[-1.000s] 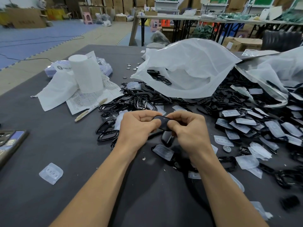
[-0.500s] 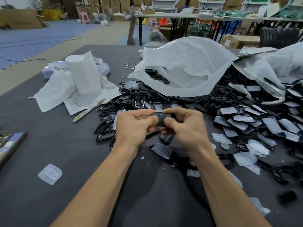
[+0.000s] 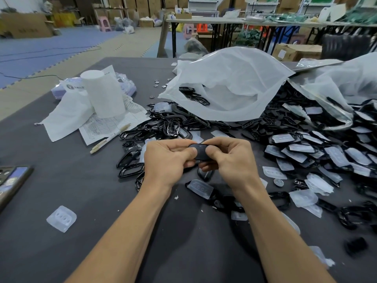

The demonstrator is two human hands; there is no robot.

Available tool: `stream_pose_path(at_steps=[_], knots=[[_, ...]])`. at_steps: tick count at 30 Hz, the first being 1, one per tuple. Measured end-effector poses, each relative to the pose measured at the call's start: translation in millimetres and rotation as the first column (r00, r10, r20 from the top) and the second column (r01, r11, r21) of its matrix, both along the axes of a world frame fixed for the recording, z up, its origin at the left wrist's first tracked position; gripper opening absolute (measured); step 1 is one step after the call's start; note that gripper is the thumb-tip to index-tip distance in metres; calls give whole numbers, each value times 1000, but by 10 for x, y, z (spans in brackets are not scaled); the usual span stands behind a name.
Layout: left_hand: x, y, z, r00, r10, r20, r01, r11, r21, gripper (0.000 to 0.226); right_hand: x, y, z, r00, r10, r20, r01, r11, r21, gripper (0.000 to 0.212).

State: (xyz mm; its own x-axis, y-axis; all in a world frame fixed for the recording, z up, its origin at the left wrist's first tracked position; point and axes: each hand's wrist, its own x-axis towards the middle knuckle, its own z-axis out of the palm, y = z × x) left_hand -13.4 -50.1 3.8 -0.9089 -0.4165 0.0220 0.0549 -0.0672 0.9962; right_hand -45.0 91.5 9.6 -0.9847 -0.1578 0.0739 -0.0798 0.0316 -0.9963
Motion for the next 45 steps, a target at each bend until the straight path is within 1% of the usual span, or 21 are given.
stream_pose_path(at_steps=[5,6,8,9,10,12,14,17,20,22,24,26,27,30,32,34,36,39,40,41,45], knots=[[-12,36,-14,1000,10,17,-10,1000,3,44,-1,19,-13,1000,-25,-1,25,999,39,30],[-13,41,-20,1000,9,21,-9,1000,11,43,18,18,-15,999,-44,-26,46,995,85,29],[-10,44,-28,999,9,35,-10,999,38,40,90,19,8,977,-72,-199,129,947,293,23],[-3,40,-30,999,8,49,-10,998,55,37,137,16,26,956,-37,-290,155,905,396,23],[2,37,-30,998,4,68,-9,997,73,33,170,15,33,937,22,-350,160,861,482,30],[18,37,-29,995,-5,104,-6,995,100,31,234,11,53,924,120,-364,141,777,613,42],[31,52,-29,993,-19,119,8,995,96,34,260,14,81,922,119,-369,177,716,675,45],[30,100,-53,997,-1,77,5,999,-50,25,202,146,144,919,99,-381,213,688,694,41],[35,90,-77,995,100,25,-91,968,-235,14,-3,531,262,952,3,-306,229,655,720,35],[44,59,-76,983,186,9,-169,912,-374,18,-189,840,357,958,-102,-269,276,595,755,35],[51,33,-67,966,259,14,-219,844,-490,22,-368,1051,446,949,-177,-262,316,508,801,43],[48,29,-92,954,299,19,-230,773,-591,23,-512,1110,494,945,-180,-273,324,398,858,58],[42,30,-110,953,302,23,-219,738,-639,26,-572,1080,502,944,-158,-290,329,379,865,60],[6,2,-167,966,257,34,-145,644,-751,38,-692,801,430,952,-59,-300,294,450,843,41],[-23,-25,-202,973,226,39,-103,585,-805,44,-729,544,338,972,-20,-235,211,517,830,31],[-32,-43,-211,972,228,53,-83,548,-832,47,-772,322,238,984,10,-179,144,556,819,23],[-32,-63,-214,970,238,59,-84,550,-831,51,-819,175,143,983,26,-180,139,531,836,18],[-48,-105,-223,966,243,84,-64,545,-836,60,-825,53,32,968,47,-247,214,362,907,23],[-59,-109,-227,967,239,90,-55,538,-841,62,-819,37,6,959,48,-278,247,335,909,21],[-67,-102,-230,969,230,87,-50,532,-845,62,-810,30,-9,954,36,-297,268,335,903,20],[-63,-59,-248,979,199,34,-77,525,-848,52,-747,51,21,956,-70,-284,287,414,864,18]])
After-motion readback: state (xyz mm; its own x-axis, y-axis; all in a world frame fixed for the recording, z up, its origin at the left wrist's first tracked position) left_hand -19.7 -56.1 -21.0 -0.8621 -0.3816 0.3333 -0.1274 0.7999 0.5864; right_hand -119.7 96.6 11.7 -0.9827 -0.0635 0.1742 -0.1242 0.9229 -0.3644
